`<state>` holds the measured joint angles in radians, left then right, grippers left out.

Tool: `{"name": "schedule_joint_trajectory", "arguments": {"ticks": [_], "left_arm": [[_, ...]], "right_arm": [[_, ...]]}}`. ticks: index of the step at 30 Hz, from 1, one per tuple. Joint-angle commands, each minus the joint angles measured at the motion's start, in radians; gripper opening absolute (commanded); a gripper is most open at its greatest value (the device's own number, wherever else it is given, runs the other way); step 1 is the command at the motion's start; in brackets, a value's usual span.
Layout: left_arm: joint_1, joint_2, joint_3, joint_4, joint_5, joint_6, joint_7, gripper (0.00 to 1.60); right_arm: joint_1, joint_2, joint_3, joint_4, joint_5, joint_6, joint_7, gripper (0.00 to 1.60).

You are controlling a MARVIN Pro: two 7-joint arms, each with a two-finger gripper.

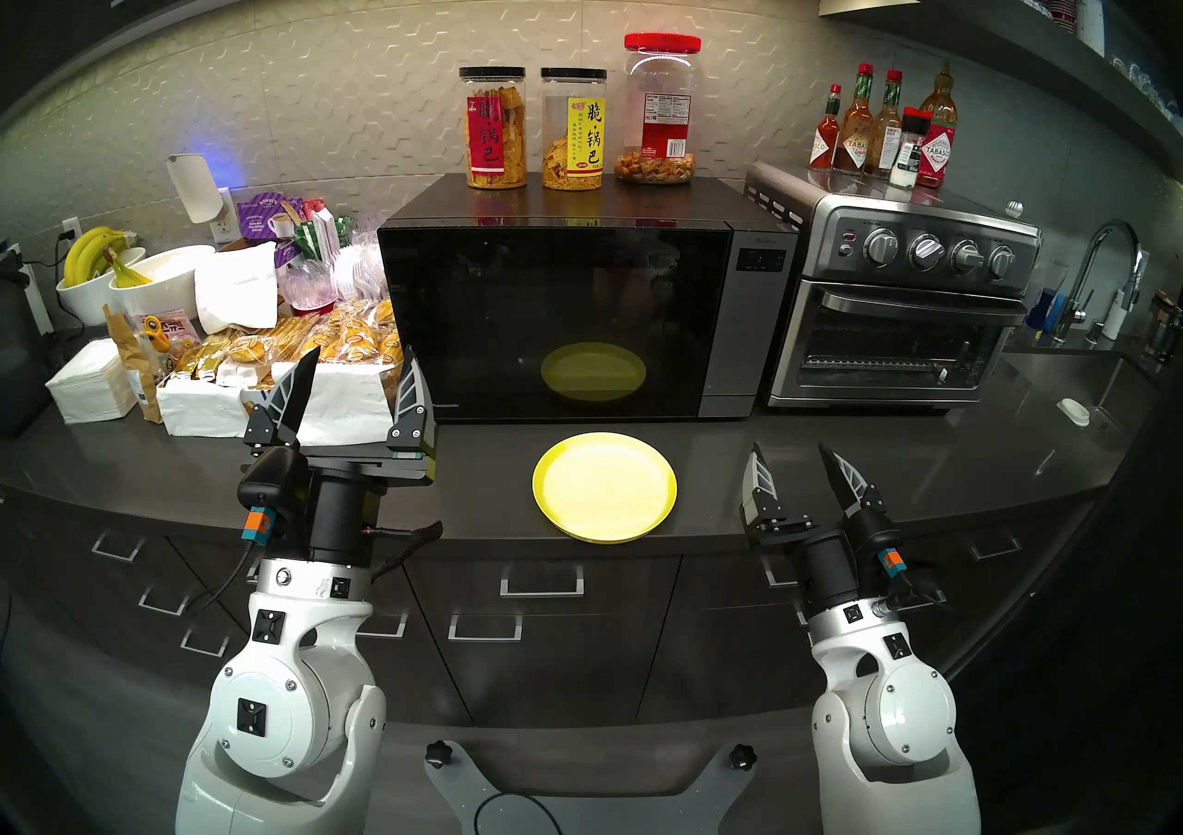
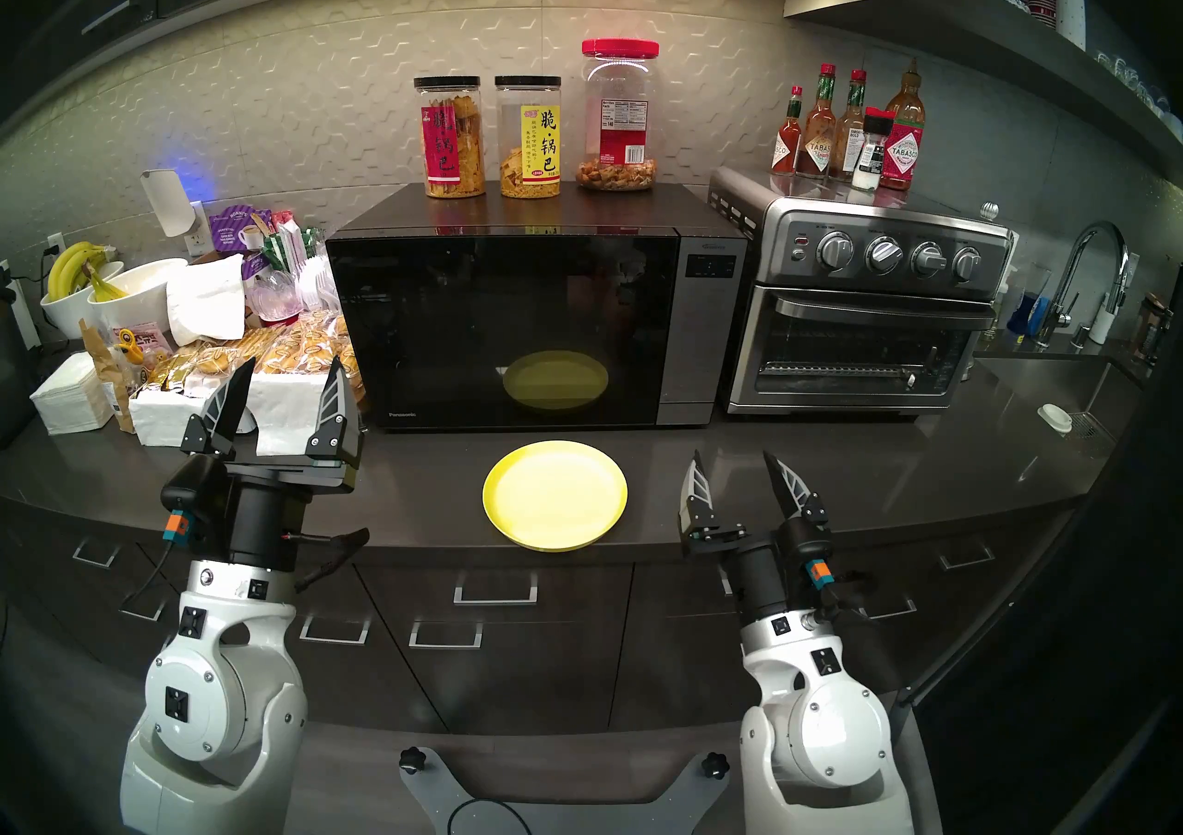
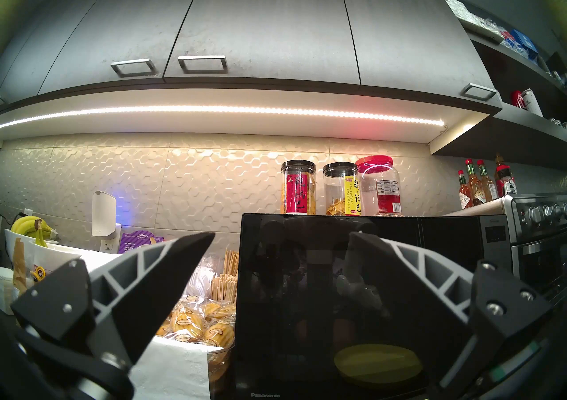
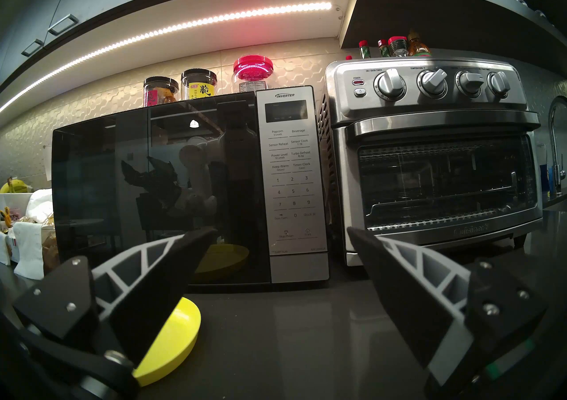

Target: Open the microwave, put the plate inside, and close the door

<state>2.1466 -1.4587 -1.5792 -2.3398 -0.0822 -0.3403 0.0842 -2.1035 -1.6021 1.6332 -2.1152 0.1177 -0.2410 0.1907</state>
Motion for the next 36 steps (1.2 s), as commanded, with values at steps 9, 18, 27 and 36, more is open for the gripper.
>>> {"name": "schedule_joint_trajectory", "arguments": {"ticks": [9, 18, 27, 36], "left_arm": [[0.002, -0.001, -0.001, -0.019, 0.001, -0.002, 0.002, 1.60], [0.002, -0.001, -0.001, -0.019, 0.001, -0.002, 0.002, 1.60], [0.002, -0.001, -0.001, -0.019, 0.001, -0.002, 0.002, 1.60], [0.002, -0.001, -0.001, -0.018, 0.001, -0.002, 0.001, 1.60]], "right_arm": [[0.002, -0.002, -0.002, -0.020, 0.000, -0.002, -0.002, 1.60], [-0.006, -0.005, -0.015, -0.027, -0.005, 0.020, -0.006, 1.60], [-0.022, 0.002, -0.018, -0.044, -0.013, 0.040, -0.004, 1.60], [-0.030, 0.009, -0.020, -0.072, -0.016, 0.080, 0.010, 1.60]]}}
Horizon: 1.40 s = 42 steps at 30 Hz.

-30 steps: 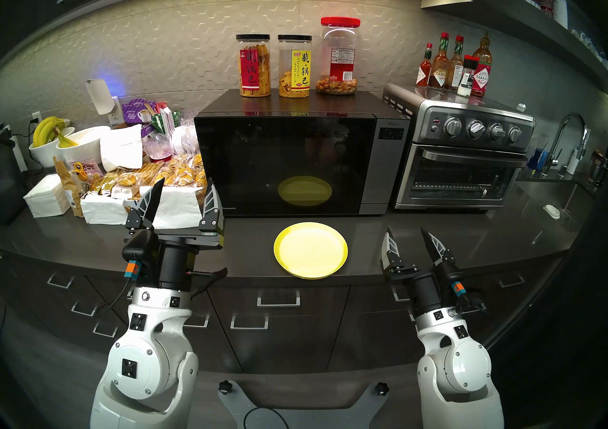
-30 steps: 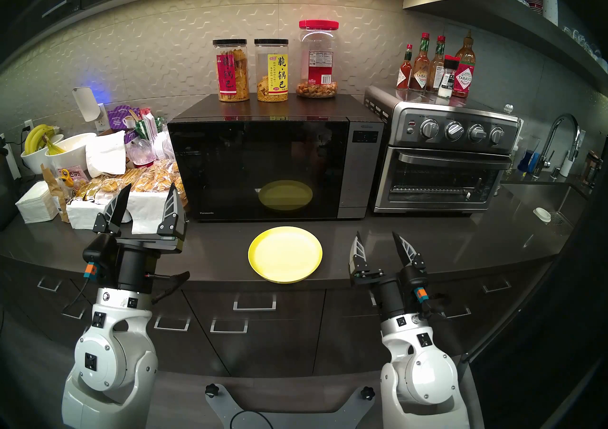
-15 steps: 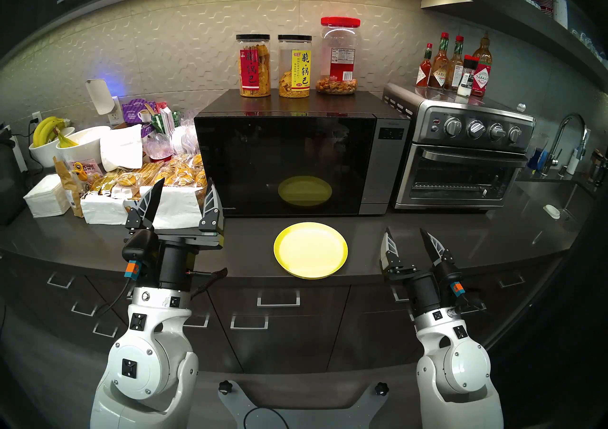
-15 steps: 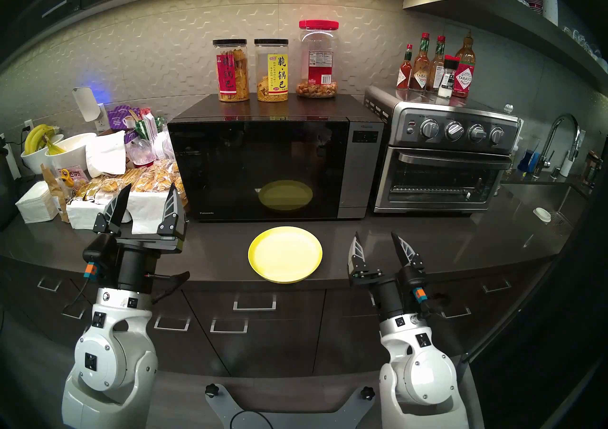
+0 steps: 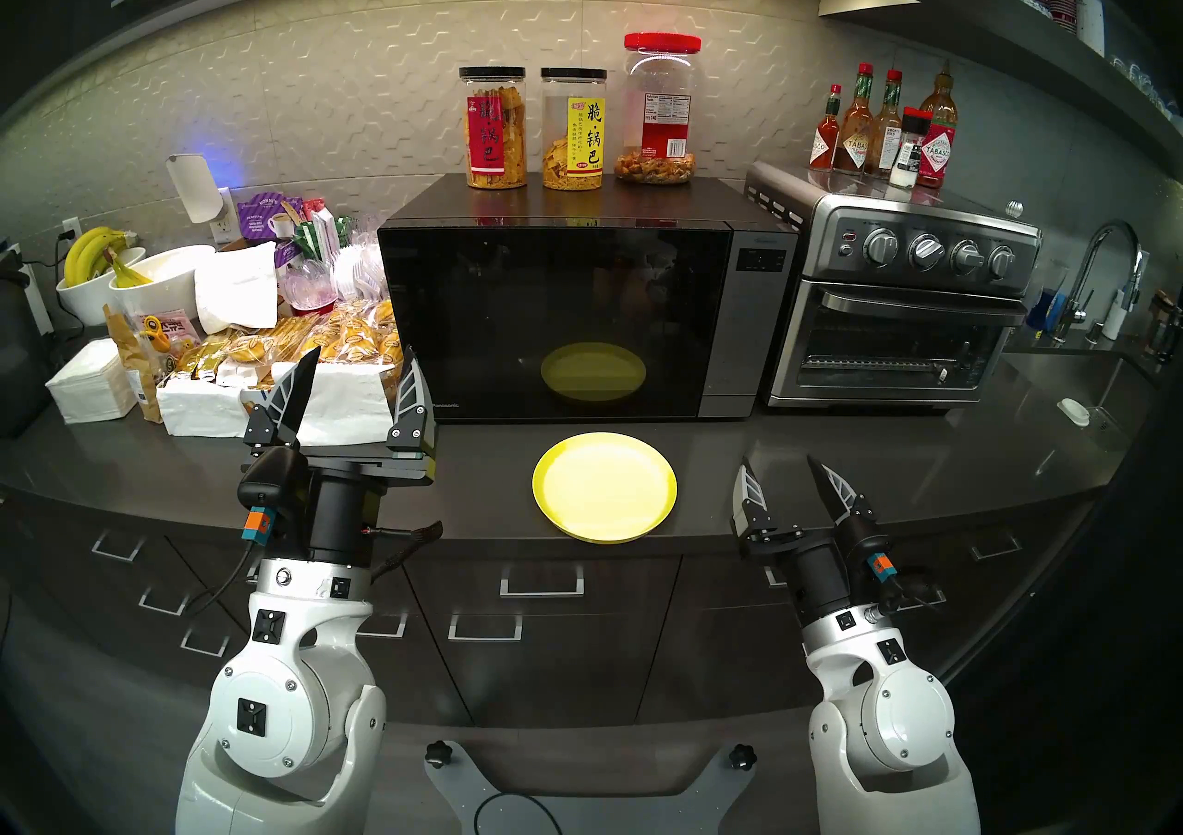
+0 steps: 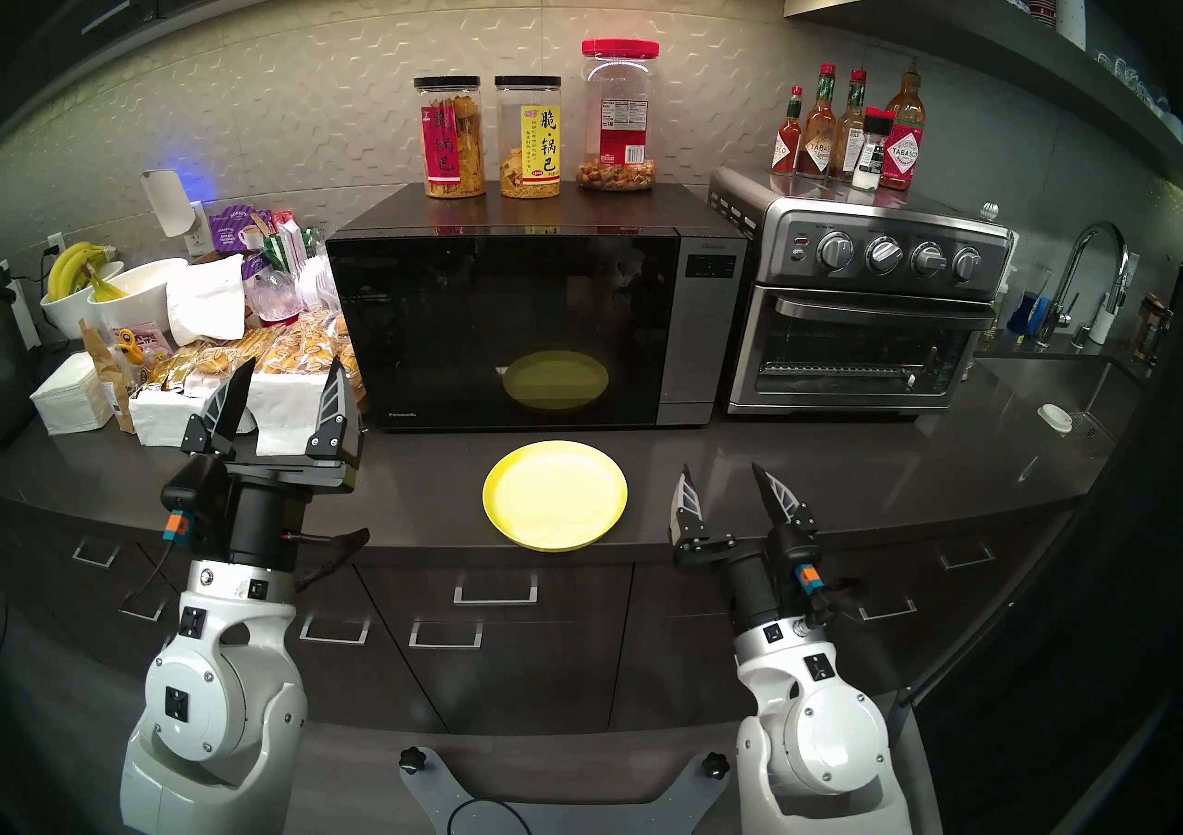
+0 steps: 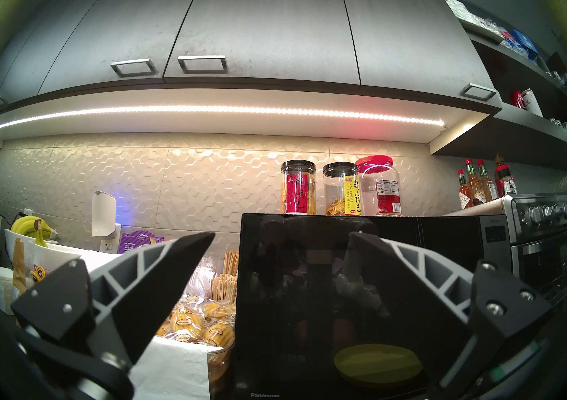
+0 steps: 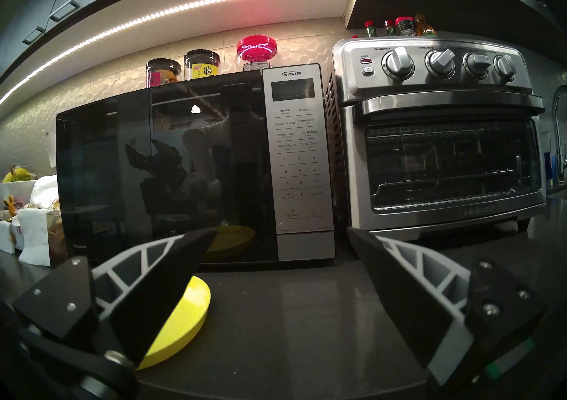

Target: Open the microwave, put the plate inside, and close the door

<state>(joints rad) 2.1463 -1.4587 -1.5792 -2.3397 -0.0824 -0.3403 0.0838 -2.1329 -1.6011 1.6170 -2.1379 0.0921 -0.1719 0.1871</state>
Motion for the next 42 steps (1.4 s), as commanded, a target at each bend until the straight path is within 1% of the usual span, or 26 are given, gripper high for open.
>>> {"name": "schedule_joint_trajectory", "arguments": {"ticks": [1, 8, 12, 17, 29, 33, 37, 42], "left_arm": [[0.002, -0.001, -0.001, -0.018, 0.001, -0.002, 0.002, 1.60], [0.002, -0.001, -0.001, -0.018, 0.001, -0.002, 0.002, 1.60], [0.002, -0.001, -0.001, -0.018, 0.001, -0.002, 0.002, 1.60], [0.002, -0.001, -0.001, -0.018, 0.001, -0.002, 0.002, 1.60], [0.002, -0.002, -0.001, -0.018, 0.001, -0.002, 0.001, 1.60], [0.002, -0.002, -0.001, -0.018, 0.001, -0.002, 0.001, 1.60], [0.002, -0.002, -0.001, -0.018, 0.001, -0.002, 0.001, 1.60], [0.002, -0.002, -0.001, -0.018, 0.001, -0.002, 0.001, 1.60]], "right_arm": [[-0.003, 0.008, -0.004, -0.053, 0.010, 0.013, 0.016, 1.60], [-0.035, 0.020, -0.018, -0.102, 0.013, 0.038, 0.044, 1.60], [-0.050, 0.028, -0.028, -0.129, 0.014, 0.075, 0.056, 1.60], [-0.056, 0.037, -0.033, -0.167, 0.033, 0.170, 0.072, 1.60], [-0.038, 0.038, -0.061, -0.217, 0.013, 0.296, 0.062, 1.60], [-0.023, 0.044, -0.070, -0.238, 0.011, 0.363, 0.066, 1.60], [-0.010, 0.049, -0.078, -0.251, -0.010, 0.412, 0.059, 1.60], [0.008, 0.051, -0.108, -0.260, -0.044, 0.466, 0.049, 1.60]]}}
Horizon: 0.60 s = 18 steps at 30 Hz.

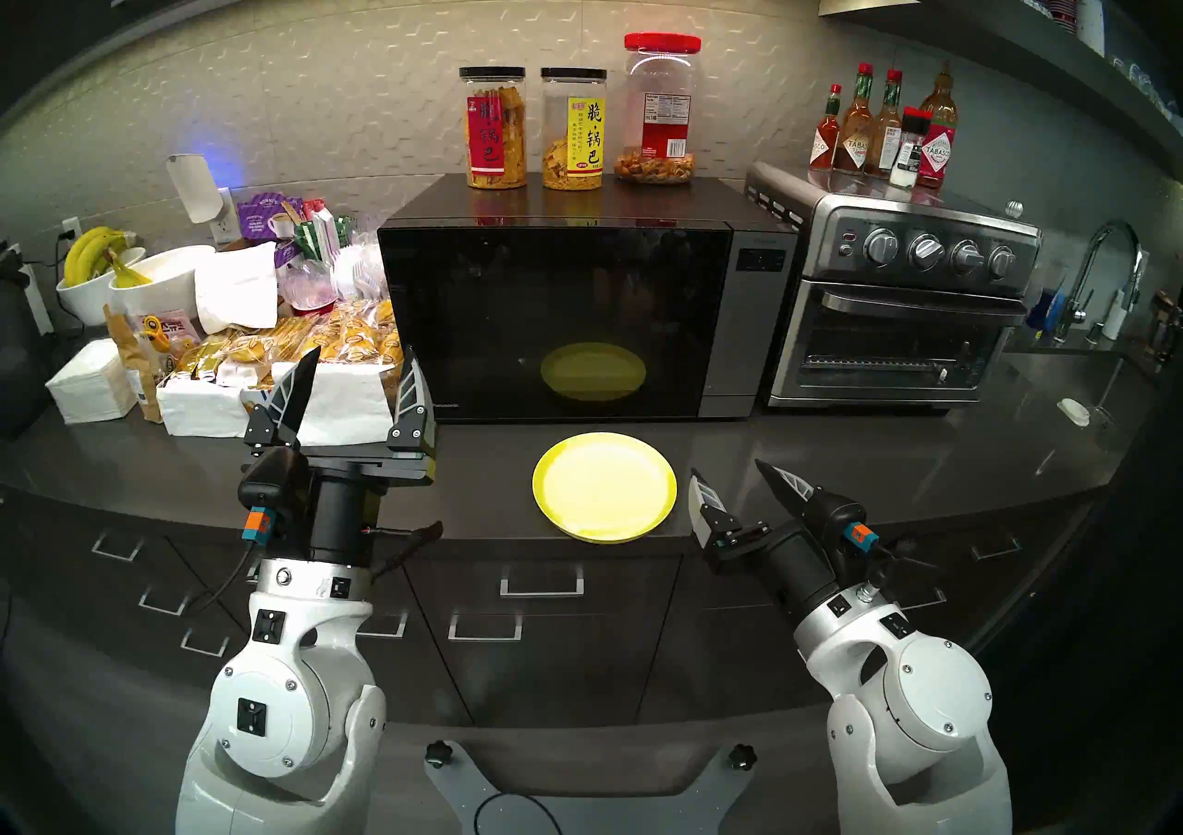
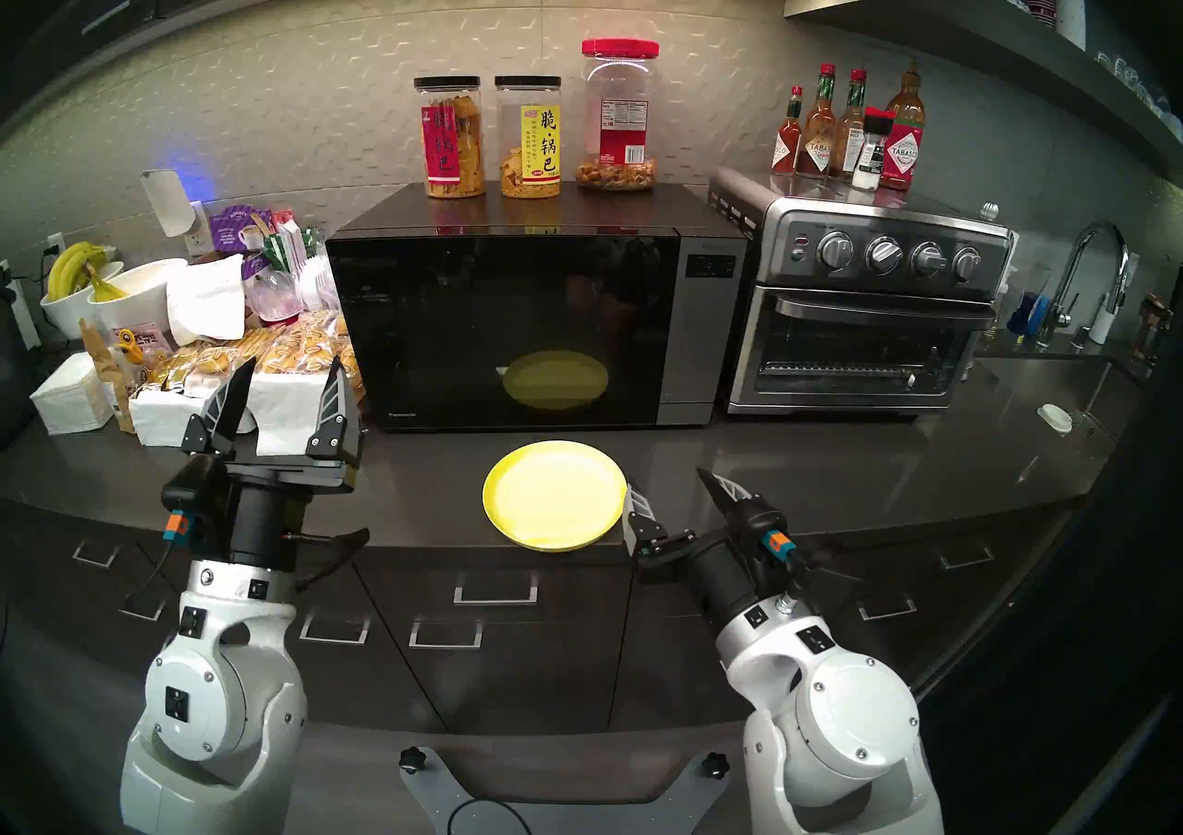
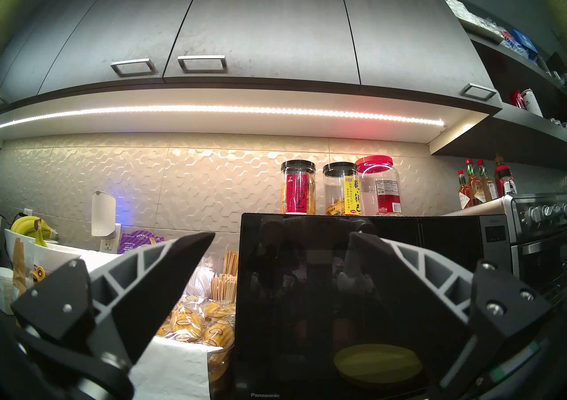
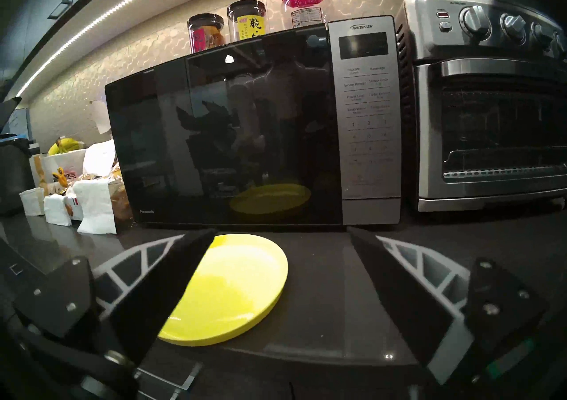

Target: Open the microwave, put the plate inside, and close the door

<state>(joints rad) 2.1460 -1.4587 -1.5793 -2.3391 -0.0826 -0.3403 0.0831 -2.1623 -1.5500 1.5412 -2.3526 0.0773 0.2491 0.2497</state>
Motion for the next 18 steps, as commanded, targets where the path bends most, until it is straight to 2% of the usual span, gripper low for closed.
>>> {"name": "schedule_joint_trajectory", "arguments": {"ticks": [1, 8, 15, 18], "left_arm": [[0.002, -0.002, -0.001, -0.019, 0.001, -0.002, 0.002, 1.60], [0.002, -0.002, -0.001, -0.019, 0.001, -0.002, 0.002, 1.60], [0.002, -0.002, -0.001, -0.019, 0.001, -0.002, 0.002, 1.60], [0.002, -0.002, -0.001, -0.018, 0.001, -0.002, 0.002, 1.60]], "right_arm": [[0.039, 0.000, -0.041, -0.048, -0.038, 0.055, -0.018, 1.60], [0.041, 0.015, -0.091, -0.080, -0.070, 0.111, -0.050, 1.60], [0.068, 0.040, -0.137, -0.091, -0.102, 0.203, -0.100, 1.60], [0.087, 0.049, -0.155, -0.091, -0.112, 0.267, -0.112, 1.60]]}}
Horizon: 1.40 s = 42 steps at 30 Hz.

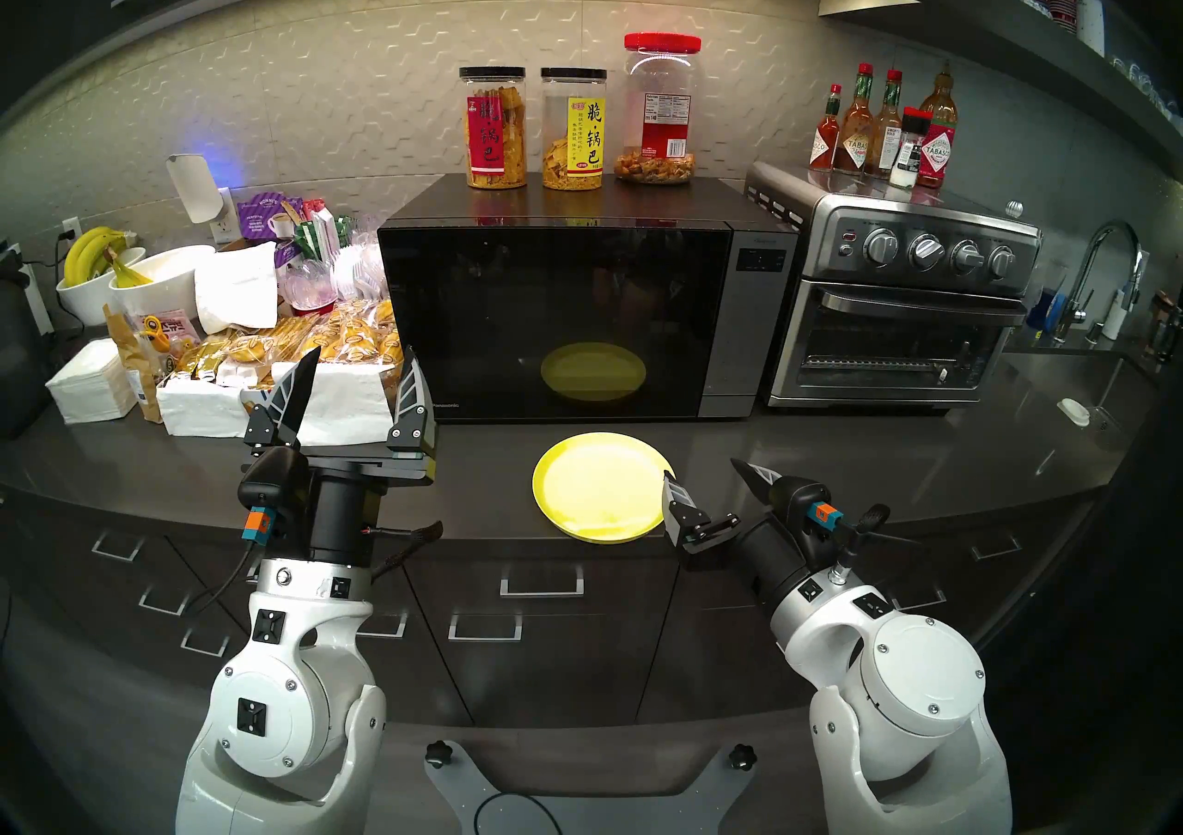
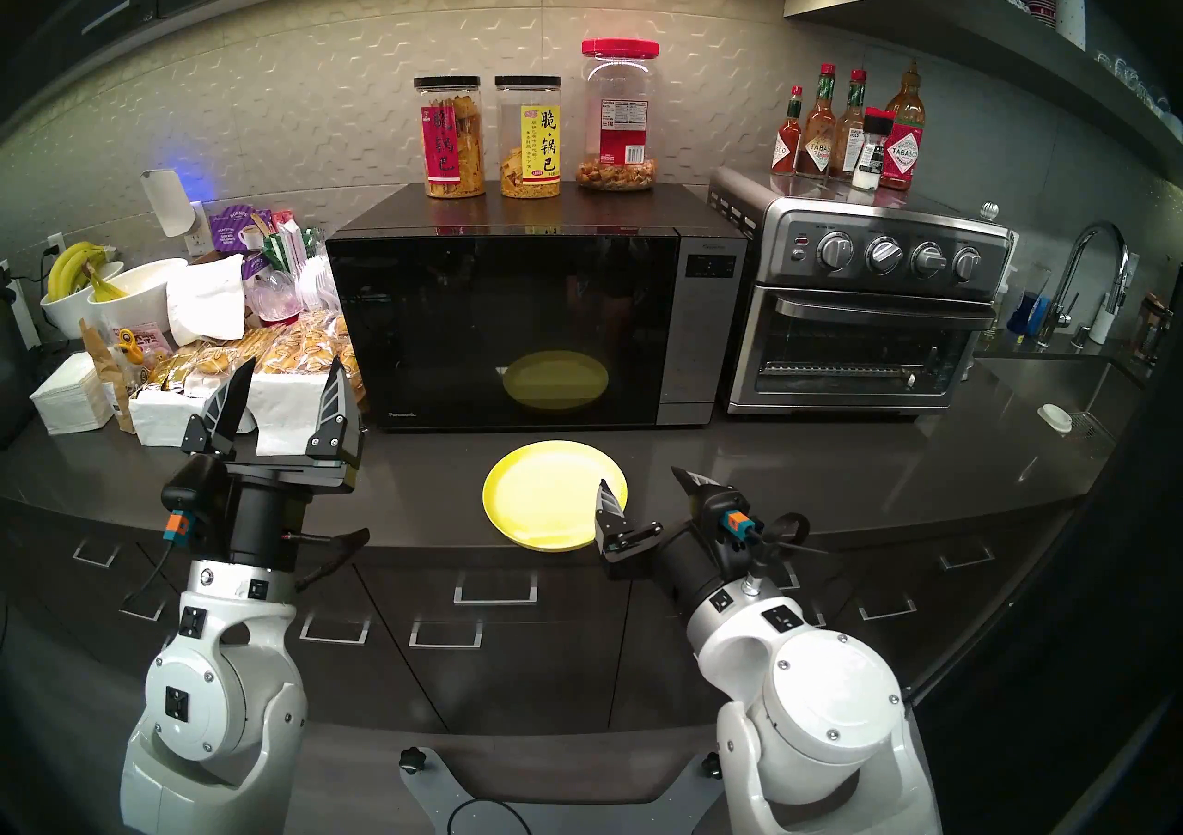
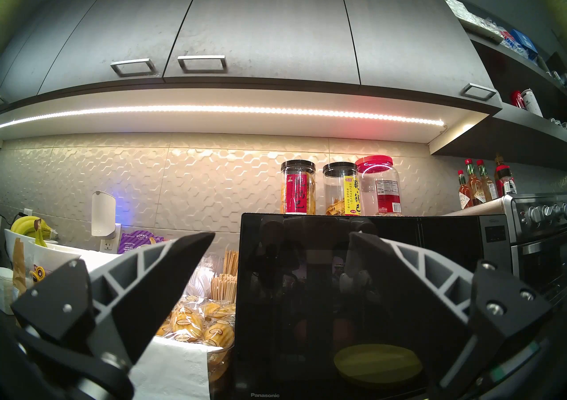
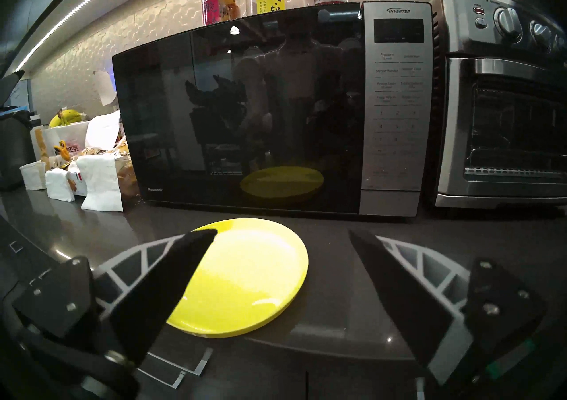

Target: Open the microwave, put the plate inside, and close the door

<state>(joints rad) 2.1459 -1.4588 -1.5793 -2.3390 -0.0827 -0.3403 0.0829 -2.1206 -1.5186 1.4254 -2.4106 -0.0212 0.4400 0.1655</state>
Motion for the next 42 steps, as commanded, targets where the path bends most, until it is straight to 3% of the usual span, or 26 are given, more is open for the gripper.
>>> {"name": "schedule_joint_trajectory", "arguments": {"ticks": [1, 8, 17, 32, 42], "left_arm": [[0.002, -0.002, -0.001, -0.019, 0.002, -0.002, 0.002, 1.60], [0.002, -0.002, -0.001, -0.018, 0.001, -0.002, 0.002, 1.60], [0.002, -0.002, -0.001, -0.018, 0.001, -0.002, 0.002, 1.60], [0.002, -0.002, -0.001, -0.019, 0.002, -0.002, 0.002, 1.60], [0.002, -0.002, -0.001, -0.019, 0.002, -0.002, 0.002, 1.60]], "right_arm": [[0.052, 0.017, -0.042, -0.033, -0.009, 0.095, -0.027, 1.60], [0.102, 0.014, -0.055, -0.033, 0.000, 0.207, -0.029, 1.60], [0.177, 0.010, -0.074, -0.020, 0.017, 0.296, -0.038, 1.60], [0.312, 0.033, -0.179, 0.057, 0.039, 0.442, -0.191, 1.60], [0.363, 0.008, -0.173, 0.108, 0.092, 0.477, -0.277, 1.60]]}}
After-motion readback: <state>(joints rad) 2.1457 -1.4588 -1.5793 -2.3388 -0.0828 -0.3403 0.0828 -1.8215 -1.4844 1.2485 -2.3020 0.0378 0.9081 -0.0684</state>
